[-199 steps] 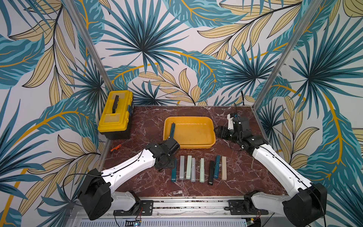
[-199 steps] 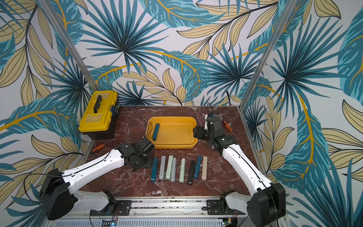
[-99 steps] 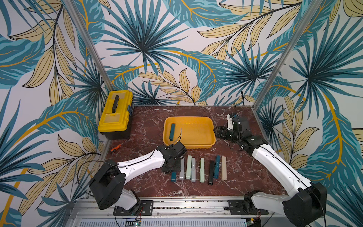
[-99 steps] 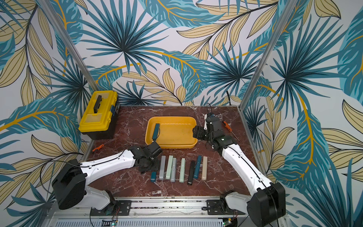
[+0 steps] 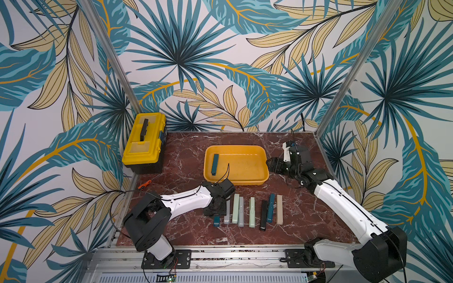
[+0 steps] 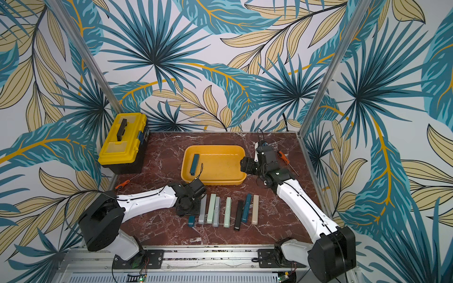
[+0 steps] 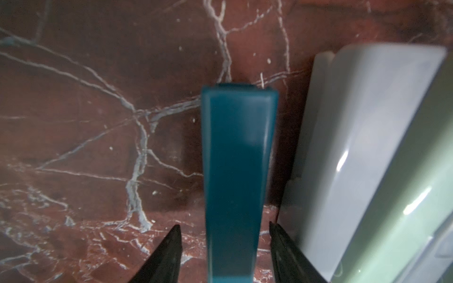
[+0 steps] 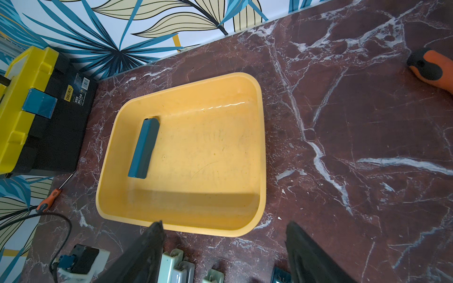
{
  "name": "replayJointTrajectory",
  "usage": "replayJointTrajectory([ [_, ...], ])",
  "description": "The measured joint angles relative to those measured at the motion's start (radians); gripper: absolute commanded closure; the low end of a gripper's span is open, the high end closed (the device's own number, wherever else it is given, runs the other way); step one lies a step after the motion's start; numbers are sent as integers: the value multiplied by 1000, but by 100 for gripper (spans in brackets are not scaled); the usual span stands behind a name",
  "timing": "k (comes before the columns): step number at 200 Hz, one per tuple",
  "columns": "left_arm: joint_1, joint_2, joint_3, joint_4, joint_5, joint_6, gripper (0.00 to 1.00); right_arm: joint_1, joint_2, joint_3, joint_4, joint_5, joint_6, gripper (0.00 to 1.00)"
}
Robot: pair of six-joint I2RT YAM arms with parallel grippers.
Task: Put the pruning pliers into the storage box
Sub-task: Pick up the pruning pliers from the center of the board.
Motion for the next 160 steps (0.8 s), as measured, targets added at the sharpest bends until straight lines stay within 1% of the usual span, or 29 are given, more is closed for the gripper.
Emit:
replayJointTrajectory([
  [37, 6, 61, 3, 26, -1, 19, 46, 0, 1, -1, 0, 0, 0, 20],
  [52, 7, 65, 8, 27, 0, 25, 47, 0, 3, -1, 0, 0, 0, 20],
  [68, 8, 66, 8, 27, 0, 29, 51, 0, 3, -1, 0, 3, 0, 20],
  [81, 10, 68, 8, 26, 1, 34, 58, 0, 3, -2, 0, 3, 0, 20],
  [90, 13, 69, 9, 26, 4, 34, 61, 0, 3, -2, 0, 3, 0, 20],
  [100, 14, 69, 10, 27, 8, 39, 66, 0, 5, -2, 0, 3, 0, 20],
  [110, 14, 69, 10, 28, 9, 39, 67, 0, 5, -2, 0, 3, 0, 20],
  [116, 15, 69, 11, 28, 10, 40, 73, 0, 5, -2, 0, 3, 0, 20],
  [123, 16, 69, 11, 28, 11, 39, 76, 0, 5, -3, 0, 3, 0, 20],
  [160, 16, 68, 15, 19, 11, 44, 78, 0, 11, -3, 1, 5, 1, 20],
])
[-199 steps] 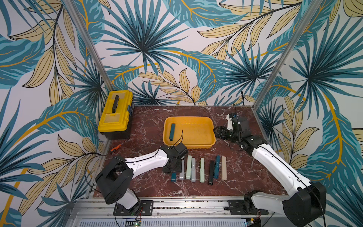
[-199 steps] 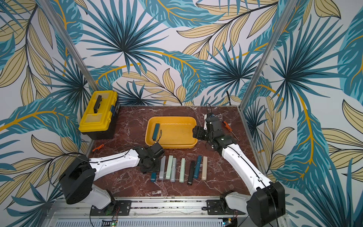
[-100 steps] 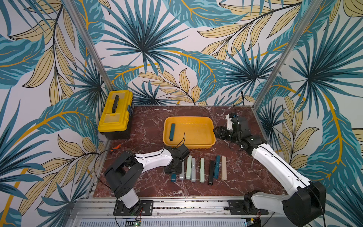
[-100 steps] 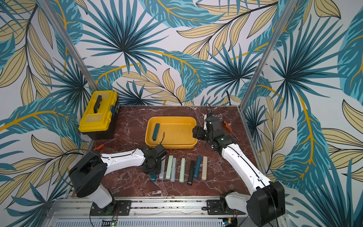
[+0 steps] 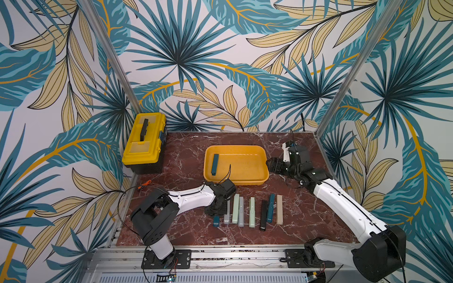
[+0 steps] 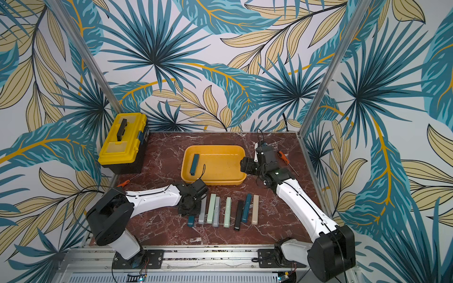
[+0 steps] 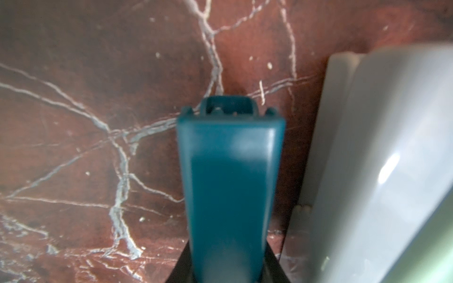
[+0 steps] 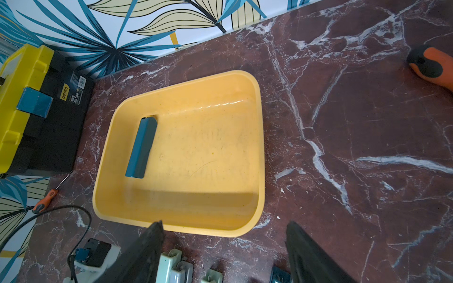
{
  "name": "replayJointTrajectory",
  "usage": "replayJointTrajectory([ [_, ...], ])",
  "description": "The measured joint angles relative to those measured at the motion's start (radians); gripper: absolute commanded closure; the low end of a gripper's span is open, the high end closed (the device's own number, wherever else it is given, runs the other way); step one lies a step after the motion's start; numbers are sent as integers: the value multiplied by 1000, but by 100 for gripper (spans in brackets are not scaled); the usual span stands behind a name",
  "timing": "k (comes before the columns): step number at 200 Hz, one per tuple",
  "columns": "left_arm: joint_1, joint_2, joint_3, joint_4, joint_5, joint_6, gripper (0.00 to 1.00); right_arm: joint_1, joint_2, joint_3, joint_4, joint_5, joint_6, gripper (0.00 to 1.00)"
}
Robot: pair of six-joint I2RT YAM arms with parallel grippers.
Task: Put the pruning pliers into the storage box
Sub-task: Pick up the pruning pliers from the center of the board, then place the pruning pliers in the storage box.
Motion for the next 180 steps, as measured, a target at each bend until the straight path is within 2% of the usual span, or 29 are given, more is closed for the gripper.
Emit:
replayJointTrajectory([
  [41, 9, -27, 79, -132, -8, 17, 77, 0, 8, -2, 2, 6, 0, 20],
  [73, 44, -86, 282, -259, -41, 50, 77, 0, 25, -2, 3, 6, 0, 20],
  [101, 71, -82, 481, -349, -77, 95, 76, 0, 32, -2, 15, 6, 0, 20],
  [132, 120, -23, 654, -411, -100, 164, 75, 1, 52, 16, 22, 6, -1, 20],
  [180, 201, 155, 853, -420, -132, 281, 73, 2, 77, 64, 40, 5, 5, 20],
])
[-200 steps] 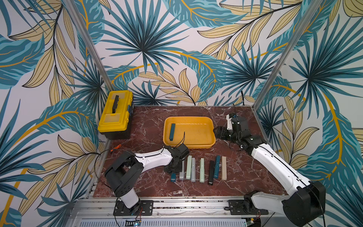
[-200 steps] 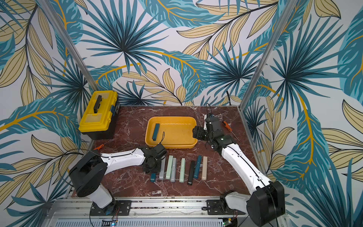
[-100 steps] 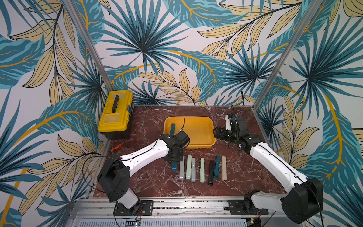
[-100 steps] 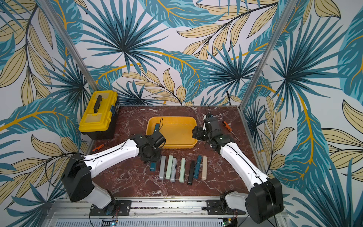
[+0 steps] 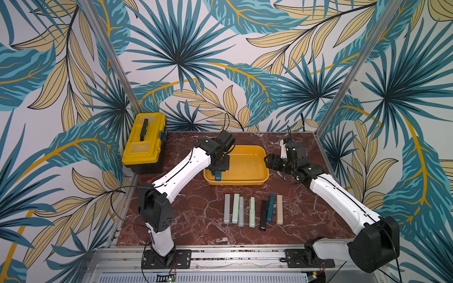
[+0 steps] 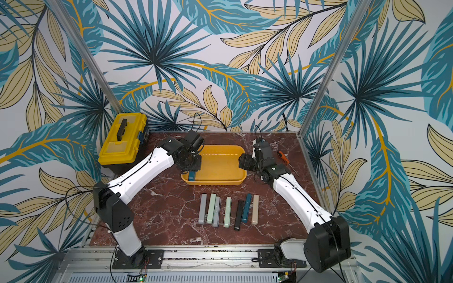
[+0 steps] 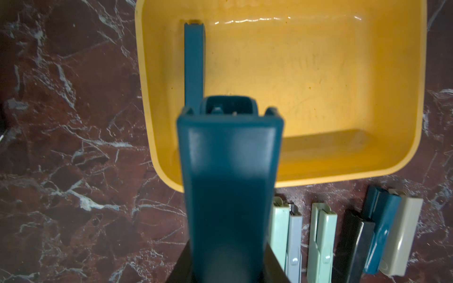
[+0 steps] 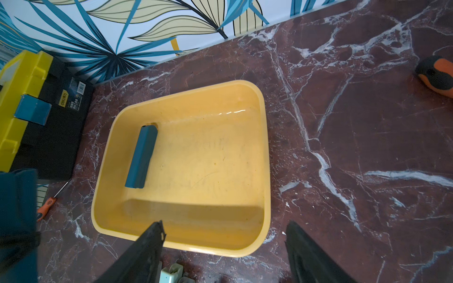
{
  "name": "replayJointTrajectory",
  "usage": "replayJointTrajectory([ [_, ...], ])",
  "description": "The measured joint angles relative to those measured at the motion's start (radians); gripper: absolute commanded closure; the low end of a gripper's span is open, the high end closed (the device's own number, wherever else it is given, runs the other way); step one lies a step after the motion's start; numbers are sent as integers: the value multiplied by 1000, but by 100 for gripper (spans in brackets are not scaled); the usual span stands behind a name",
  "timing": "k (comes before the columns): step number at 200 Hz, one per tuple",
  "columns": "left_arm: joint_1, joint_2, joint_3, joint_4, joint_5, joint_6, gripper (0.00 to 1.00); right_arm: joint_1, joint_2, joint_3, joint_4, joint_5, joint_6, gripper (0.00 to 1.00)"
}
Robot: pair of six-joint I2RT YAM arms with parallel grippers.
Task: Put the pruning pliers into the storage box
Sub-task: Place the pruning pliers in the storage box.
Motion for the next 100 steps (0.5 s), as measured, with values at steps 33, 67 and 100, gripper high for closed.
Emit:
replayJointTrajectory([
  [33, 34, 98, 58, 32, 1, 59, 73, 0, 19, 31, 44, -4, 14, 21],
  [67, 76, 223, 165, 66, 29, 110, 72, 0, 42, 35, 40, -6, 14, 20],
  [100, 93, 330, 227, 92, 47, 140, 72, 0, 42, 35, 40, -2, 14, 21],
])
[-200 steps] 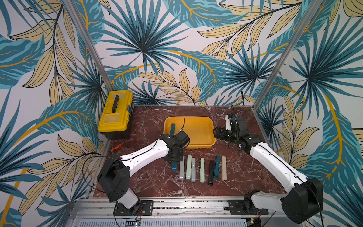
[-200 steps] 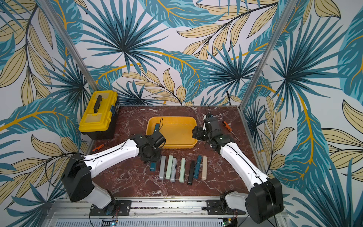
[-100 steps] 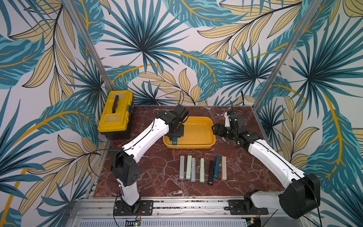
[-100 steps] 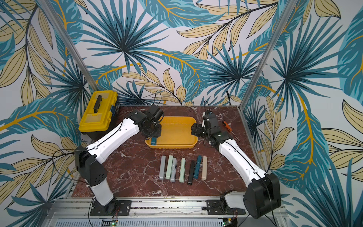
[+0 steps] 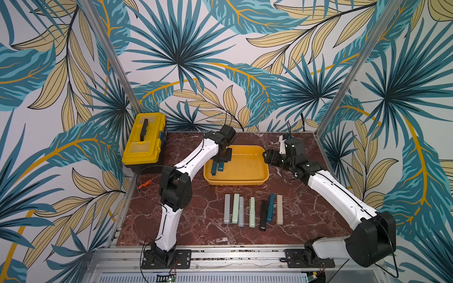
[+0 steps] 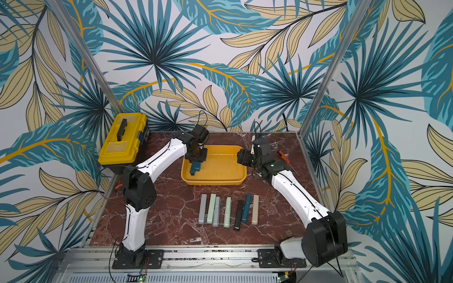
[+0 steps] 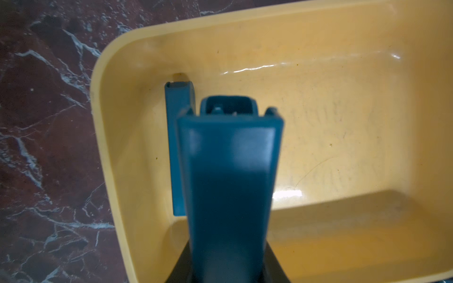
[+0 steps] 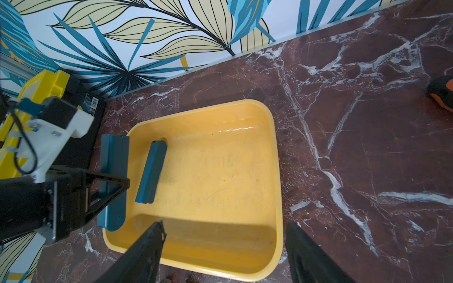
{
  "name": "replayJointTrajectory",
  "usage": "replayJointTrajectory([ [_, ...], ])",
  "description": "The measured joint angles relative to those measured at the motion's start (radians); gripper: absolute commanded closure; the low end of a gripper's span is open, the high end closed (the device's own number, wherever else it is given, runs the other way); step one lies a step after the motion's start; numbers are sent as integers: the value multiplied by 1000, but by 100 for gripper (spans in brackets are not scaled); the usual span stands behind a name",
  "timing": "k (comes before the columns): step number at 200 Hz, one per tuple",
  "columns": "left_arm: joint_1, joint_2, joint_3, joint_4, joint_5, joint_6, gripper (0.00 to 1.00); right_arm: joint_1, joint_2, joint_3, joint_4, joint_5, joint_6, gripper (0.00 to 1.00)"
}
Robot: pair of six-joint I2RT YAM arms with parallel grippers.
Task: Put the pruning pliers into the storage box
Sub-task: Place the pruning pliers in the storage box.
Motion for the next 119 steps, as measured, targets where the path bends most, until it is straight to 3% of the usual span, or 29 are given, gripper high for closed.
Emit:
replayJointTrajectory([
  [119, 36, 212, 106, 51, 29, 23, 72, 1, 19, 0, -18, 11, -8, 20],
])
